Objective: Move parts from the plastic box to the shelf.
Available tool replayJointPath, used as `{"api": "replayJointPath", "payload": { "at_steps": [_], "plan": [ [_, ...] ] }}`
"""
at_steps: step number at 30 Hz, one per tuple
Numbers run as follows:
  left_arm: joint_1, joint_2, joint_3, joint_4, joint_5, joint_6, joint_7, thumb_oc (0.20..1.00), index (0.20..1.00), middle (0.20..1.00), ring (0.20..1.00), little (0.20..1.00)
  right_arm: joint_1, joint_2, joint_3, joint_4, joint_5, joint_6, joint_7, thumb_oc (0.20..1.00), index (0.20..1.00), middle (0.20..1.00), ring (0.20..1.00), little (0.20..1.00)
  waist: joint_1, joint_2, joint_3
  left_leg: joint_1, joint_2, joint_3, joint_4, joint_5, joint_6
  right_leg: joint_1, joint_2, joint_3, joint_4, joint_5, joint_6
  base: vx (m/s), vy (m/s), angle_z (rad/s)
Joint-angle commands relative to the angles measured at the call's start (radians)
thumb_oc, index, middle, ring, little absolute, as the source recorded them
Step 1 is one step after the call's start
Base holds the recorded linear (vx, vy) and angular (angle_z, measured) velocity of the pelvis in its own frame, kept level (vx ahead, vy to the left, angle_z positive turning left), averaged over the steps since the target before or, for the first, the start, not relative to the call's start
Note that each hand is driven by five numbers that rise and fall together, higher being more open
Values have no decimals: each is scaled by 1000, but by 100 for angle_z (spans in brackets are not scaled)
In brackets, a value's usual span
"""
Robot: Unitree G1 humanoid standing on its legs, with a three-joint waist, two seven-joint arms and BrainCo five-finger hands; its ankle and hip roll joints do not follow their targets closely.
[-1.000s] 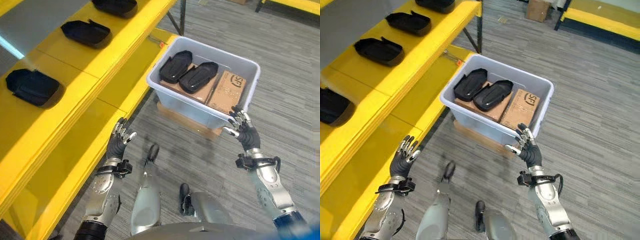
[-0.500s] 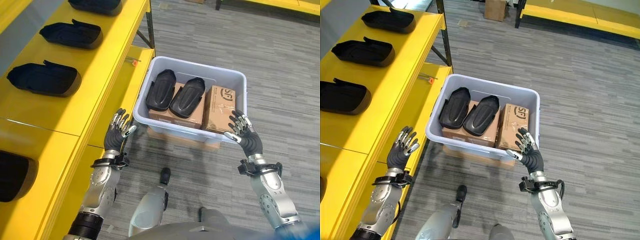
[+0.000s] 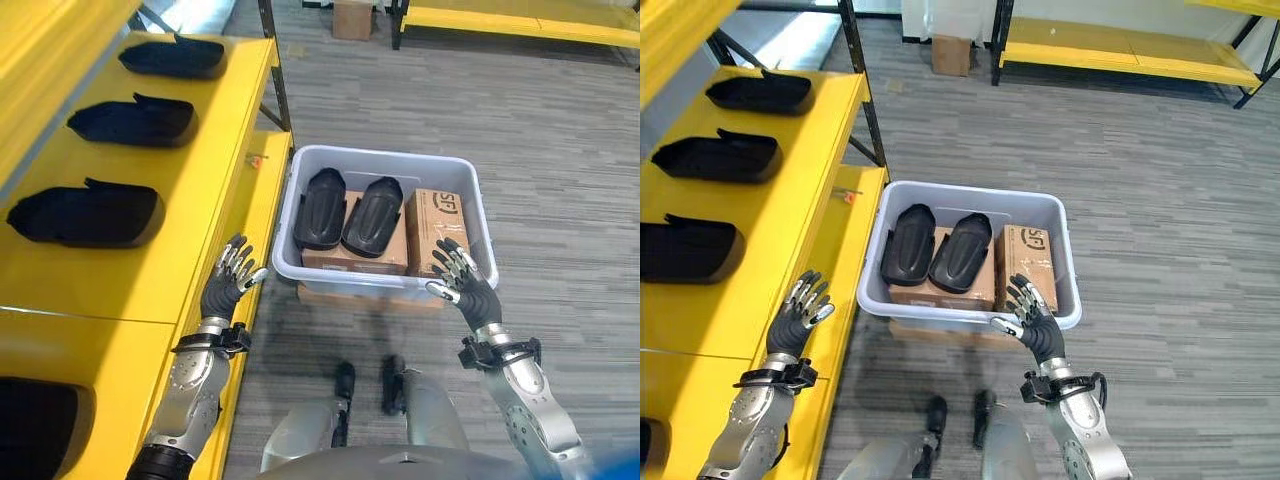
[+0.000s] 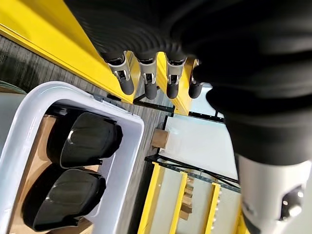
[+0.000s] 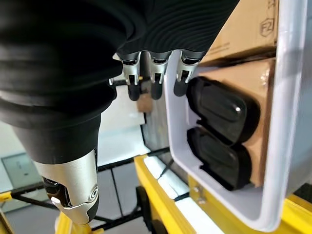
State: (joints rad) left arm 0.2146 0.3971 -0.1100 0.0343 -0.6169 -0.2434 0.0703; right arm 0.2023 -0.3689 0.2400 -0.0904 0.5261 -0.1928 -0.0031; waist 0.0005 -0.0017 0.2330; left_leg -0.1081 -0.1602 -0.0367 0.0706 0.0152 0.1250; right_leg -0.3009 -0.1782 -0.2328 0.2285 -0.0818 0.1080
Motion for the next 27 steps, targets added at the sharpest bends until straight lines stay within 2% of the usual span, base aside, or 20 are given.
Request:
{"api": "replayJointPath", "payload": {
  "at_steps": [1, 11, 13, 14, 15, 16, 17, 18, 19, 20, 21, 22, 23, 27],
  "plan": [
    [13, 13, 36, -100, -6, -39, -34, 1000, 1000, 1000, 1000, 1000, -35, -31, -25, -27, 15, -45, 25, 1000, 1000, 1000, 1000, 1000, 15, -30, -9, -12, 119, -17, 62, -102, -82, 147, 22, 30, -47, 35, 6, 66, -152, 1],
    [41, -9, 28, -105, -27, -24, -43, 1000, 1000, 1000, 1000, 1000, 17, -64, -59, -55, 34, -41, 39, 1000, 1000, 1000, 1000, 1000, 2, -29, -21, -17, 158, -35, 101, -108, -127, 203, 70, 14, -78, -27, -37, 26, -142, 6],
    [44, -14, 30, -112, -29, -25, -43, 1000, 1000, 1000, 1000, 1000, 27, -71, -76, -69, 41, -46, 39, 1000, 1000, 1000, 1000, 1000, -1, -33, -9, -50, 164, -33, 175, -111, -143, 209, 76, 19, -77, -39, -51, -28, -140, 2],
    [38, -13, 27, -111, -27, -26, -43, 1000, 1000, 1000, 1000, 1000, 25, -77, -79, -69, 37, -48, 37, 1000, 1000, 1000, 1000, 1000, 1, -34, 6, -80, 169, -41, 240, -86, -159, 211, 77, 21, -73, -40, -59, -87, -118, 4],
    [28, -12, 24, -110, -29, -28, -43, 1000, 1000, 1000, 1000, 1000, 20, -85, -83, -69, 37, -53, 31, 1000, 1000, 1000, 1000, 1000, 6, -35, 26, -111, 166, -62, 302, -60, -174, 212, 76, 20, -68, -42, -67, -87, -106, 6],
    [18, -10, 23, -115, -24, -29, -33, 1000, 1000, 1000, 1000, 1000, 9, -89, -81, -70, 37, -57, 26, 1000, 1000, 1000, 1000, 1000, 16, -35, 34, -117, 154, -100, 303, -60, -176, 208, 83, 24, -64, -49, -68, -52, -68, 9],
    [18, -14, 27, -119, -26, -29, -34, 1000, 1000, 1000, 1000, 1000, 3, -89, -82, -70, 33, -59, 23, 1000, 1000, 1000, 1000, 1000, 14, -34, 32, -113, 174, -104, 272, -66, -175, 205, 86, 30, -60, -55, -66, 47, 0, 1],
    [24, -18, 34, -125, -32, -31, -34, 1000, 1000, 1000, 1000, 1000, -3, -91, -84, -67, 25, -64, 12, 1000, 1000, 1000, 1000, 1000, 12, -38, 24, -105, 258, -115, 195, -35, -184, 203, 82, 44, -54, -63, -59, 92, 34, -7],
    [27, -18, 35, -128, -31, -33, -34, 1000, 1000, 1000, 1000, 1000, -3, -92, -88, -68, 26, -68, 8, 1000, 1000, 1000, 1000, 1000, 17, -39, 23, -93, 289, -126, 146, -19, -184, 203, 79, 54, -49, -67, -57, 157, 126, -18],
    [27, -17, 38, -124, -27, -29, -29, 1000, 1000, 1000, 1000, 1000, -4, -102, -93, -66, 17, -70, 1, 1000, 1000, 1000, 1000, 1000, 13, -27, 15, -91, 371, -156, 42, 56, -194, 193, 76, 69, -30, -78, -44, 105, 81, -28],
    [28, -18, 38, -124, -26, -29, -29, 1000, 1000, 1000, 1000, 1000, -4, -103, -93, -67, 17, -70, 1, 1000, 1000, 1000, 1000, 1000, 14, -27, 14, -84, 374, -154, 27, 64, -196, 191, 78, 70, -27, -80, -45, 121, 164, -33],
    [34, -18, 43, -124, -30, -31, -30, 1000, 1000, 1000, 1000, 1000, -2, -109, -95, -65, 18, -68, -1, 1000, 1000, 1000, 1000, 1000, 7, -9, 8, -54, 408, -122, -38, 79, -203, 173, 74, 72, -5, -86, -38, 87, 133, -19],
    [43, -21, 44, -124, -29, -29, -34, 1000, 1000, 1000, 1000, 1000, -2, -104, -90, -61, 18, -65, 2, 1000, 1000, 1000, 1000, 1000, 10, 2, -3, -30, 413, -132, -76, 78, -207, 164, 81, 86, 5, -84, -36, 99, 194, -5],
    [49, -4, 50, -146, -32, -28, -54, 1000, 1000, 1000, 1000, 1000, -10, -101, -95, -69, 26, -63, 10, 1000, 1000, 1000, 1000, 1000, 11, 4, 6, -40, 383, -104, -8, 41, -213, 178, 50, 95, 3, -71, -22, 91, 147, -27]
  ]
}}
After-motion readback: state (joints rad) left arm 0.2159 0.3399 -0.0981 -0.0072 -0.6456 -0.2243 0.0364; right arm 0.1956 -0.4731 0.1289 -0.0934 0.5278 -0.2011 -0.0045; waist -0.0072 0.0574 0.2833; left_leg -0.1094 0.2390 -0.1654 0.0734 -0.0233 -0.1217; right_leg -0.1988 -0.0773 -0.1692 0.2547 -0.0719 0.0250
